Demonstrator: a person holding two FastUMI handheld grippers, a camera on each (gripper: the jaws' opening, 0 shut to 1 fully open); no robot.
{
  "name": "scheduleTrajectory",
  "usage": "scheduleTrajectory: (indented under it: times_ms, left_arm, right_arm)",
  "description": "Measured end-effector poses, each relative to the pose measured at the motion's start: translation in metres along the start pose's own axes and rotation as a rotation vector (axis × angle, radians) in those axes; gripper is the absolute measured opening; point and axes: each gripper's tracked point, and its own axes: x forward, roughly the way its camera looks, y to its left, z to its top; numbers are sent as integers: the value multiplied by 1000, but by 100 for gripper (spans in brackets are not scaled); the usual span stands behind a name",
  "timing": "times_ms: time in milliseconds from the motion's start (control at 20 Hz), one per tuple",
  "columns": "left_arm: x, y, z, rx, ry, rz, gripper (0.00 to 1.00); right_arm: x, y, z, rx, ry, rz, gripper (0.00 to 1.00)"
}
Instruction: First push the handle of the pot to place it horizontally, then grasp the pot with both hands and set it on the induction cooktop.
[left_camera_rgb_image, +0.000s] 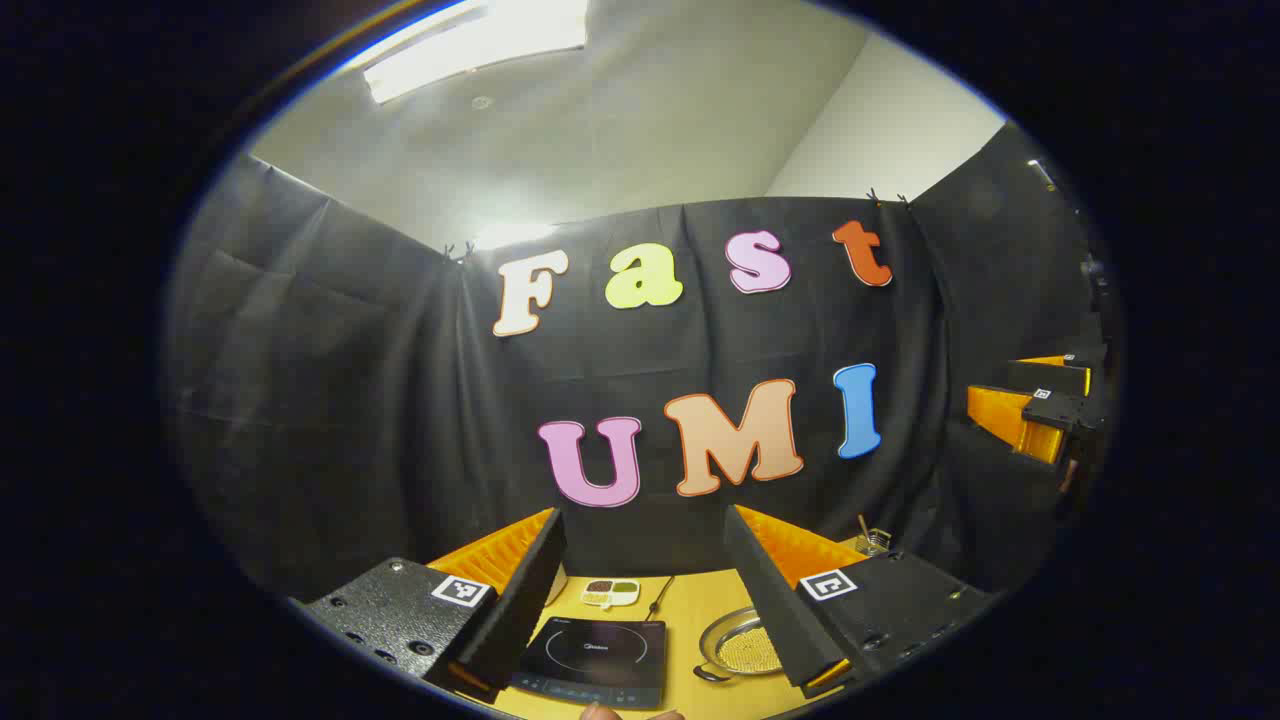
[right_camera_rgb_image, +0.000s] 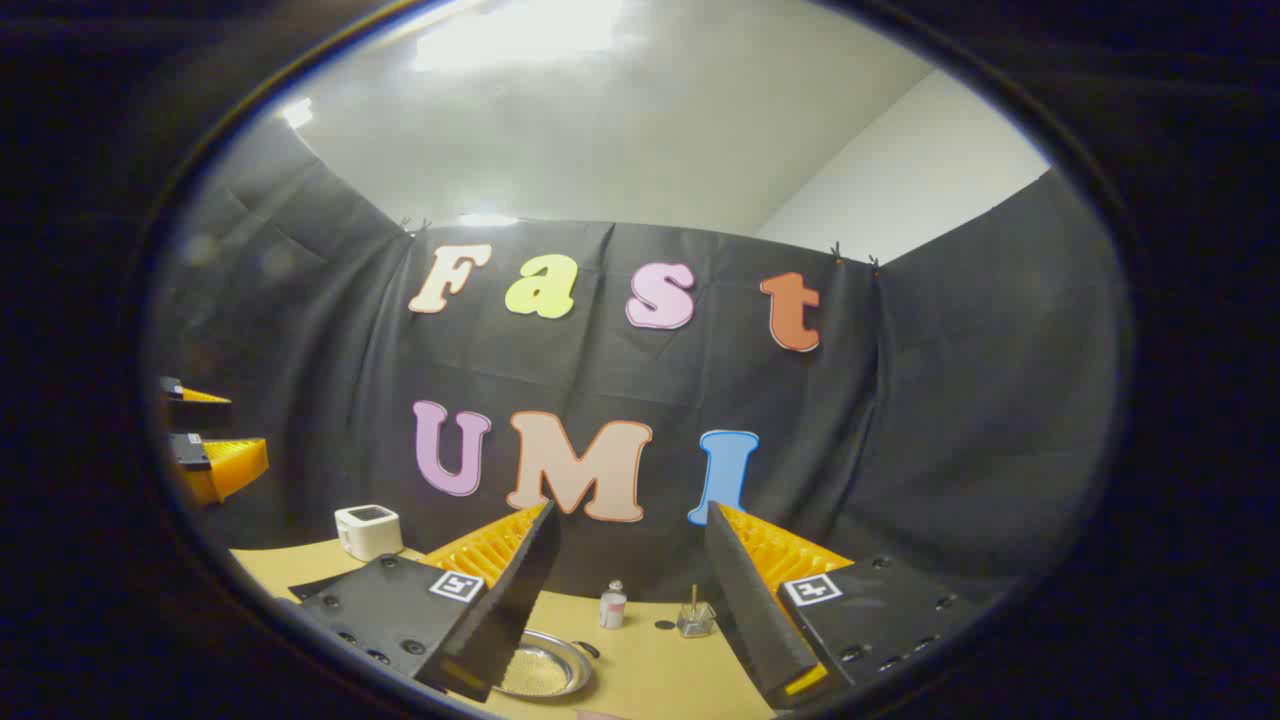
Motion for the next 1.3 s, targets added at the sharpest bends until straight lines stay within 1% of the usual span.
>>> scheduleTrajectory:
  times_ms: [100, 150, 200, 250, 300, 350, 400, 450, 500, 550, 600, 650, 700, 800, 850, 900, 950, 1000, 1150, 1200, 1300]
  left_arm:
    - [2, 3, -8, -12, 17, -4, 99]
    - [2, 4, -10, -18, 25, -8, 99]
    - [3, 3, -9, -25, 21, -16, 96]
    - [3, 5, -6, -27, 12, -16, 96]
    - [4, 6, -4, -24, 5, -15, 96]
    - [5, 8, -1, -20, -3, -14, 96]
    - [7, 9, 0, -19, -9, -15, 96]
    - [6, 8, 0, -19, -6, -18, 99]
    - [5, 7, -2, -23, -4, -21, 96]
    - [3, 7, -4, -30, 4, -21, 99]
    - [3, 6, -7, -36, 11, -21, 96]
    - [1, 7, -7, -41, 16, -21, 96]
    - [1, 8, -8, -41, 17, -19, 99]
    - [-2, 10, -4, -32, 10, -11, 99]
    - [-2, 11, -3, -26, 7, -10, 96]
    - [-4, 10, -3, -20, 9, -10, 99]
    - [-5, 10, -3, -18, 9, -7, 99]
    - [-7, 9, -4, -21, 11, -5, 96]
    - [-9, 6, -10, -37, 31, 5, 96]
    - [-10, 7, -13, -43, 40, 10, 99]
    - [-11, 8, -16, -52, 56, 25, 99]
  right_arm:
    - [0, -2, 4, 21, -6, -10, 96]
    - [2, -2, 0, 18, 1, -13, 93]
    - [3, -3, -5, 11, 19, -17, 92]
    - [3, -5, -10, 11, 33, -21, 96]
    - [3, -6, -10, 20, 38, -26, 96]
    - [2, -8, -10, 32, 40, -30, 96]
    - [4, -8, -9, 44, 44, -31, 93]
    - [6, -7, -10, 50, 45, -27, 96]
    - [7, -8, -9, 46, 44, -30, 96]
    - [7, -9, -9, 42, 44, -33, 96]
    - [8, -8, -8, 40, 43, -31, 96]
    - [8, -7, -9, 38, 44, -30, 96]
    - [7, -6, -9, 35, 45, -29, 96]
    - [5, -2, -12, 28, 51, -17, 96]
    - [5, 0, -15, 23, 55, -10, 96]
    - [4, 1, -16, 18, 58, -6, 96]
    - [4, 2, -18, 14, 61, -2, 96]
    - [3, 2, -18, 13, 64, 4, 96]
    - [2, 5, -23, 22, 70, 26, 96]
    - [2, 5, -25, 22, 75, 31, 93]
    - [3, 4, -29, 23, 83, 41, 93]
